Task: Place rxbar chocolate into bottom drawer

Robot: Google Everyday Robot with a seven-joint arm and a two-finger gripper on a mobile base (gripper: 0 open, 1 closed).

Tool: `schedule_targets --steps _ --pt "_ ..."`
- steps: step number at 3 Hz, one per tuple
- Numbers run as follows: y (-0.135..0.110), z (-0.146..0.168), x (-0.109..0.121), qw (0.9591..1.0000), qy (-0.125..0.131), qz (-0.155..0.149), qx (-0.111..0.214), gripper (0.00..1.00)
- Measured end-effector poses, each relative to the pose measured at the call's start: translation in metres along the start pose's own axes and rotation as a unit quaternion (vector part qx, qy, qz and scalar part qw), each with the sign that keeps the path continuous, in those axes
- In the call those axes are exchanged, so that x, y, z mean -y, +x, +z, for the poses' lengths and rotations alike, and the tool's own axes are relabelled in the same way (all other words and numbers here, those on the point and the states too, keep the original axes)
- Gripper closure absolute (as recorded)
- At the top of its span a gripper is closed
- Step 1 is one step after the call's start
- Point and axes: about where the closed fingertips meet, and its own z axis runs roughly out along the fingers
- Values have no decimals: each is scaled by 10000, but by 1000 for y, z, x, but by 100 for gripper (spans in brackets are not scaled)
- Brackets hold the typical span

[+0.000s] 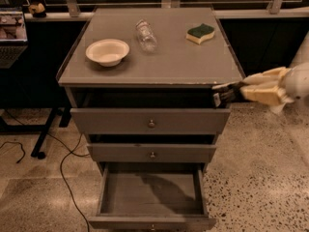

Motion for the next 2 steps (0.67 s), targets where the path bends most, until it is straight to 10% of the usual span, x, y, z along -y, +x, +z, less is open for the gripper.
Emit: schedule_targets --steps 2 --pt "138 112 -79 9866 -1155 950 -657 100"
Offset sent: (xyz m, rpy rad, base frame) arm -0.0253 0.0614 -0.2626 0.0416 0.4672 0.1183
